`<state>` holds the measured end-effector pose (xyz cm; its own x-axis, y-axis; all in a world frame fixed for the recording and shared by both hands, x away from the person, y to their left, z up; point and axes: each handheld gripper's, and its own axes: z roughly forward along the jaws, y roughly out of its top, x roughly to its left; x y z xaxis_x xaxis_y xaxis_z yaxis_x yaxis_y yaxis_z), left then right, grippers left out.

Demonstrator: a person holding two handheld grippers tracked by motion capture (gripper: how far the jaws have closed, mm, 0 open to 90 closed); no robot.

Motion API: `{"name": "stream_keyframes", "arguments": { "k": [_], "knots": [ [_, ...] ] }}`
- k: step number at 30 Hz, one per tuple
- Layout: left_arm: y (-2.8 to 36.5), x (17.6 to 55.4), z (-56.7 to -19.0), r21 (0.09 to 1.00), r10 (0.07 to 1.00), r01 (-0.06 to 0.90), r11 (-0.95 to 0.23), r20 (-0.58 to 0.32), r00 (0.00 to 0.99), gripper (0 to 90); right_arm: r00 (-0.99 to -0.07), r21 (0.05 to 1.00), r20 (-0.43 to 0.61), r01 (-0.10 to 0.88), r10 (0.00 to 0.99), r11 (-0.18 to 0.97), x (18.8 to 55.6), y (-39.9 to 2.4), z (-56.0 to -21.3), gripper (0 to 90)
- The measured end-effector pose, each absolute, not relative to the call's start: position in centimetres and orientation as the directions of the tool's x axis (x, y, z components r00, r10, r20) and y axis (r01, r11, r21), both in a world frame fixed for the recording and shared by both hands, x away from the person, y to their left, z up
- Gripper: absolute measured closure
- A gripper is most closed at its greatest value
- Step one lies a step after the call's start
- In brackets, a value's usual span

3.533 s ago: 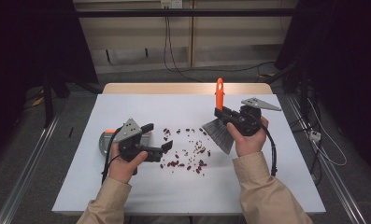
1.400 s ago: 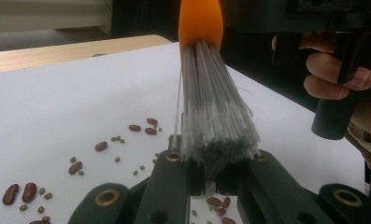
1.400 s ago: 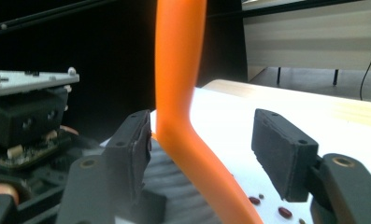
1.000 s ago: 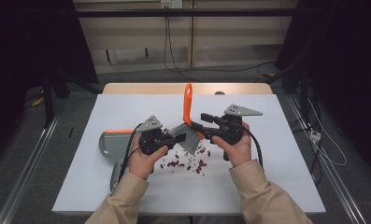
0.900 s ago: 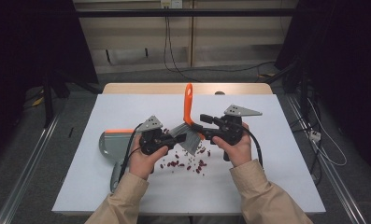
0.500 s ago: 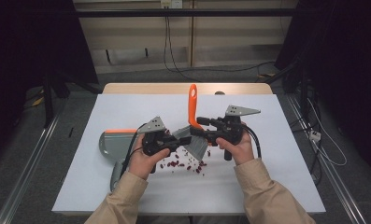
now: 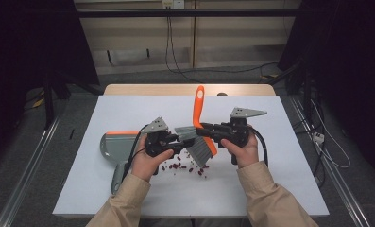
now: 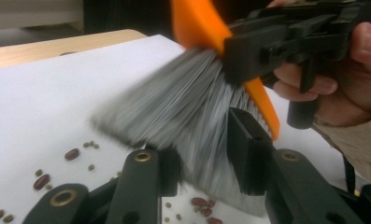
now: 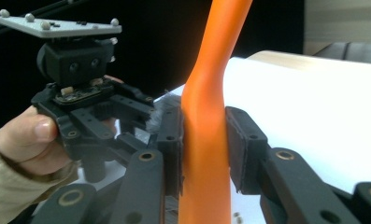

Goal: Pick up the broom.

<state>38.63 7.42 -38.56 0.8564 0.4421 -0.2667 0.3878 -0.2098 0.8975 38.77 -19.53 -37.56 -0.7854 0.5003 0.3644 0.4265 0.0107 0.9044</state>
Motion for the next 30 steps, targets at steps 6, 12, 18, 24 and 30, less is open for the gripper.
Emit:
{"name": "stream_keyframes", "arguments": {
  "k": [6, 12, 18, 24, 30],
  "knots": [
    [8.0, 38.8, -38.4, 0.891, 0.508, 0.393, -0.227, -0.236, 0.828, 38.0, -0.738, 0.912, 0.335, 0.409, 0.586, -0.006, 38.8, -21.1, -37.0, 71.9],
    [8.2, 38.8, -38.3, 0.893, 0.517, 0.386, -0.231, -0.223, 0.826, 32.1, -0.696, 0.914, 0.332, 0.405, 0.637, -0.033, 38.8, -23.3, -36.7, 72.0],
    [8.9, 38.7, -38.0, 0.894, 0.534, 0.381, -0.237, -0.208, 0.819, 22.9, -0.635, 0.918, 0.264, 0.397, 0.726, 0.013, 38.4, -25.5, -35.9, 71.9],
    [9.8, 38.6, -37.7, 0.898, 0.553, 0.377, -0.225, -0.201, 0.809, 18.0, -0.574, 0.906, 0.222, 0.42, 0.788, 0.05, 38.0, -27.1, -36.1, 71.9],
    [10.8, 38.5, -37.5, 0.899, 0.566, 0.37, -0.234, -0.184, 0.804, 15.4, -0.52, 0.891, 0.195, 0.448, 0.832, 0.071, 38.0, -28.4, -36.4, 71.9]
  ]
}}
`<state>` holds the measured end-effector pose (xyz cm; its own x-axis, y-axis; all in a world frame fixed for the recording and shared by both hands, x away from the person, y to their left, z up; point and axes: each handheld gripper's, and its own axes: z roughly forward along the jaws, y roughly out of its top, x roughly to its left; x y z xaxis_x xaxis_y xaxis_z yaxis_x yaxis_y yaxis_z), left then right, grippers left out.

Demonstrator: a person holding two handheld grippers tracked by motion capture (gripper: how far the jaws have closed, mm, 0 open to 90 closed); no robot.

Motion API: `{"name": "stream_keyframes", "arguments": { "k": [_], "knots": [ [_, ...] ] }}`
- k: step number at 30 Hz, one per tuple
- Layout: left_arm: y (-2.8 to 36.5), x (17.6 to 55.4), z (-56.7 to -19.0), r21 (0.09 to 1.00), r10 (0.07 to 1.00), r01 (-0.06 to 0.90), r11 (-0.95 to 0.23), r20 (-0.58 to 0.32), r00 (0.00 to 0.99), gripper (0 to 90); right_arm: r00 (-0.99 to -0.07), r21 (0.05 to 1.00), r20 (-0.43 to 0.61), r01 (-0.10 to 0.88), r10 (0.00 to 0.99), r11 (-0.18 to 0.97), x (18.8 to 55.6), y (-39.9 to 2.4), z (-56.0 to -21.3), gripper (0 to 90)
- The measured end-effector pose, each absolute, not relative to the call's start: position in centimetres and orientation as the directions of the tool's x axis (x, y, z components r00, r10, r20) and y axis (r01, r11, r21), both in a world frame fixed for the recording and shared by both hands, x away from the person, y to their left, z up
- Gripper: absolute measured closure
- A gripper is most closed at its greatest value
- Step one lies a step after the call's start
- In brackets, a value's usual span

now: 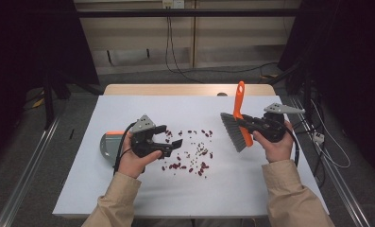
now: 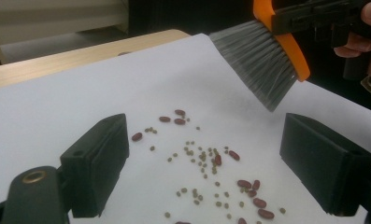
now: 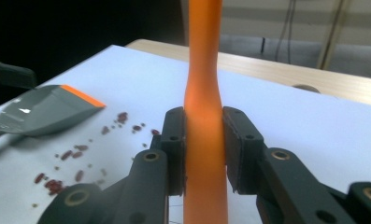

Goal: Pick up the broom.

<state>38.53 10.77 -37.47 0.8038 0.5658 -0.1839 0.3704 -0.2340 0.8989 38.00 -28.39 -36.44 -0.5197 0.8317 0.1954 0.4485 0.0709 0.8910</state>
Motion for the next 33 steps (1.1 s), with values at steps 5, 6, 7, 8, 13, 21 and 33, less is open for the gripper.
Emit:
{"name": "stream_keyframes", "arguments": {
  "k": [5, 6, 7, 8, 13, 21, 33],
  "knots": [
    [11.8, 38.6, -37.4, 0.9, 0.584, 0.374, -0.225, -0.183, 0.791, 15.0, -0.49, 0.875, 0.159, 0.472, 0.857, 0.108, 38.0, -29.0, -36.7, 71.9],
    [12.0, 38.6, -37.4, 0.9, 0.587, 0.372, -0.226, -0.179, 0.789, 14.8, -0.484, 0.87, 0.155, 0.48, 0.861, 0.113, 38.0, -29.1, -36.7, 71.9],
    [12.3, 38.7, -37.4, 0.9, 0.589, 0.372, -0.227, -0.177, 0.788, 14.5, -0.476, 0.865, 0.148, 0.487, 0.867, 0.119, 38.0, -29.1, -36.8, 71.9],
    [12.5, 38.7, -37.5, 0.899, 0.591, 0.374, -0.228, -0.177, 0.787, 14.4, -0.475, 0.861, 0.138, 0.491, 0.869, 0.132, 38.1, -29.1, -36.8, 71.9],
    [13.5, 38.8, -37.8, 0.897, 0.606, 0.382, -0.221, -0.181, 0.775, 14.1, -0.469, 0.845, 0.093, 0.504, 0.878, 0.179, 38.4, -28.8, -37.6, 71.8],
    [14.8, 38.7, -38.3, 0.893, 0.614, 0.386, -0.229, -0.175, 0.769, 14.1, -0.454, 0.817, 0.091, 0.543, 0.886, 0.194, 39.5, -27.7, -39.3, 71.7],
    [17.0, 38.5, -39.4, 0.882, 0.646, 0.412, -0.228, -0.179, 0.742, 14.0, -0.466, 0.804, 0.058, 0.546, 0.883, 0.235, 40.2, -25.9, -41.2, 71.0]
  ]
}}
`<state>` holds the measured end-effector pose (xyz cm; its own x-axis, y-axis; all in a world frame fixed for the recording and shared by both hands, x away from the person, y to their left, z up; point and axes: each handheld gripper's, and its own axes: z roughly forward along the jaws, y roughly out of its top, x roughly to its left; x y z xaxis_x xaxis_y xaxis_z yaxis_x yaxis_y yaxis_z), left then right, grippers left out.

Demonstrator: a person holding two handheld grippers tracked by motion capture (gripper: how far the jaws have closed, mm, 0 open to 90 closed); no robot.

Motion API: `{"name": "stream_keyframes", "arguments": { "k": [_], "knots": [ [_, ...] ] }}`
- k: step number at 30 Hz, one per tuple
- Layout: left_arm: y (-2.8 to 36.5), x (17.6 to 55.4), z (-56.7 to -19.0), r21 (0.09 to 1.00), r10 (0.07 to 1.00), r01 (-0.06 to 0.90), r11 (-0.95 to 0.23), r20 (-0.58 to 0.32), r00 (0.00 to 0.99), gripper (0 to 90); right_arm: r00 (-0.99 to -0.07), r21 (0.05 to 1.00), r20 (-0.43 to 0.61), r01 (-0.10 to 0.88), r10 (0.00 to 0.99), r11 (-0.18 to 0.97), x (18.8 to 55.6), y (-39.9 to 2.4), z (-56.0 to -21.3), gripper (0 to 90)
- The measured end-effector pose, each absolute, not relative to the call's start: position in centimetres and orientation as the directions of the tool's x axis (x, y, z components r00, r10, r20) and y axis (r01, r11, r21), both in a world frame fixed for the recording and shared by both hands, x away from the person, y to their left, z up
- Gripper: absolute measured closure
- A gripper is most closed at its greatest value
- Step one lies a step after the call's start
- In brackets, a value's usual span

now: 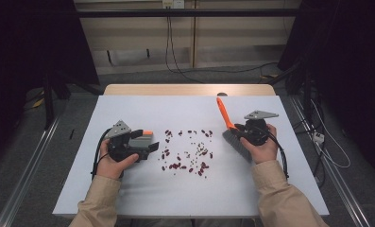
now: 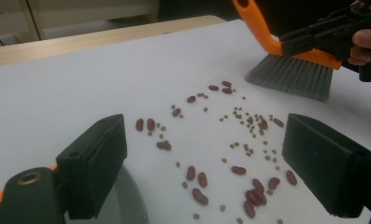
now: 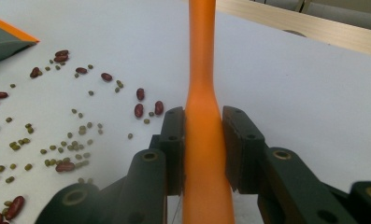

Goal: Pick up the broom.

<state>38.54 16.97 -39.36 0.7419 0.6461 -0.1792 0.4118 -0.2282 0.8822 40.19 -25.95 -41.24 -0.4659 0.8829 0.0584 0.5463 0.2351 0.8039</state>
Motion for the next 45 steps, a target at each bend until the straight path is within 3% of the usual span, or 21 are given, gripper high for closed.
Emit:
{"name": "stream_keyframes", "arguments": {
  "k": [6, 11, 19, 28, 41, 45],
  "knots": [
    [17.2, 38.4, -39.6, 0.879, 0.645, 0.413, -0.239, -0.174, 0.744, 14.0, -0.472, 0.794, 0.088, 0.565, 0.877, 0.224, 40.0, -25.9, -41.2, 64.3],
    [17.3, 38.3, -39.6, 0.878, 0.648, 0.415, -0.238, -0.174, 0.741, 13.6, -0.476, 0.781, 0.045, 0.565, 0.878, 0.267, 39.3, -26.0, -40.9, 57.6],
    [17.9, 38.0, -39.7, 0.884, 0.648, 0.408, -0.23, -0.174, 0.742, 13.3, -0.494, 0.782, 0.08, 0.57, 0.866, 0.253, 38.0, -26.8, -41.0, 59.2],
    [19.1, 37.6, -40.4, 0.876, 0.667, 0.424, -0.229, -0.176, 0.724, 7.9, -0.48, 0.768, 0.065, 0.584, 0.875, 0.263, 37.8, -27.0, -41.5, 70.1],
    [19.5, 37.2, -40.9, 0.878, 0.663, 0.412, -0.244, -0.159, 0.731, 5.5, -0.454, 0.726, 0.021, 0.619, 0.891, 0.298, 38.6, -26.7, -41.9, 69.9],
    [19.6, 37.3, -40.9, 0.878, 0.669, 0.414, -0.24, -0.159, 0.726, 5.8, -0.436, 0.767, 0.038, 0.589, 0.899, 0.254, 38.6, -26.8, -42.2, 70.8]
  ]
}}
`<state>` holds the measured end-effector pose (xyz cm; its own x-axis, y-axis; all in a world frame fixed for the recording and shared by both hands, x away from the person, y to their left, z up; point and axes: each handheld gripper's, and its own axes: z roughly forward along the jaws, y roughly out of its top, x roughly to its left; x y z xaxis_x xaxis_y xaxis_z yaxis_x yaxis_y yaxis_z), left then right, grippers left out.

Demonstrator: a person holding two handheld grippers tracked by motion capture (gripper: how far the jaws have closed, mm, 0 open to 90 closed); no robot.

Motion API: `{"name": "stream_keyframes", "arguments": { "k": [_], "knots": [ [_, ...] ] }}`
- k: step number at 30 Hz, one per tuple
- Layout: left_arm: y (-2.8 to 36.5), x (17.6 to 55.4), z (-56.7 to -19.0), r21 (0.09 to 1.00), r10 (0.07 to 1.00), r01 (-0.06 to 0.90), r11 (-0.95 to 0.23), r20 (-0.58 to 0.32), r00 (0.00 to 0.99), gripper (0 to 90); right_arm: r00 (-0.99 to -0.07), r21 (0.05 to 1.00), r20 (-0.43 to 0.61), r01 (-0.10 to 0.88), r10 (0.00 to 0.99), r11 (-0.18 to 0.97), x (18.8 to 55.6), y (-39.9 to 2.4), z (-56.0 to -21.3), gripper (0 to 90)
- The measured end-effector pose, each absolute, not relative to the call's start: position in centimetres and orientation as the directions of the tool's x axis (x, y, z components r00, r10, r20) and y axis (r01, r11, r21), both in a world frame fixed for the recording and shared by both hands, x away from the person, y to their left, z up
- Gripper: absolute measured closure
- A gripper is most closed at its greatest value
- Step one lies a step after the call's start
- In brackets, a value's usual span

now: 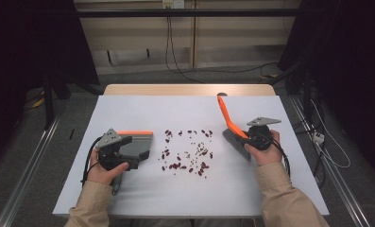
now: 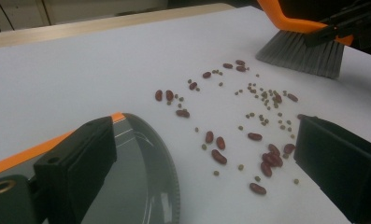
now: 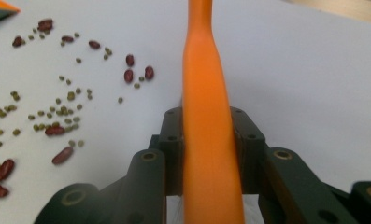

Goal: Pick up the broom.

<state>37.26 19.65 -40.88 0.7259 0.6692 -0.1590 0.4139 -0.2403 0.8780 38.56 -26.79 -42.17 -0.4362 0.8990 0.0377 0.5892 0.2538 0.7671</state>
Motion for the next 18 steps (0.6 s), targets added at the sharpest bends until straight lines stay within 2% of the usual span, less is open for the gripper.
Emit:
{"name": "stream_keyframes", "arguments": {
  "k": [10, 18],
  "knots": [
    [19.6, 37.2, -40.9, 0.879, 0.666, 0.411, -0.242, -0.158, 0.729, 6.2, -0.43, 0.821, 0.039, 0.528, 0.902, 0.216, 39.2, -26.3, -41.5, 71.1],
    [19.8, 37.2, -40.8, 0.884, 0.663, 0.405, -0.232, -0.161, 0.731, 6.3, -0.412, 0.832, 0.065, 0.525, 0.909, 0.178, 40.7, -25.9, -41.7, 71.1]
  ]
}}
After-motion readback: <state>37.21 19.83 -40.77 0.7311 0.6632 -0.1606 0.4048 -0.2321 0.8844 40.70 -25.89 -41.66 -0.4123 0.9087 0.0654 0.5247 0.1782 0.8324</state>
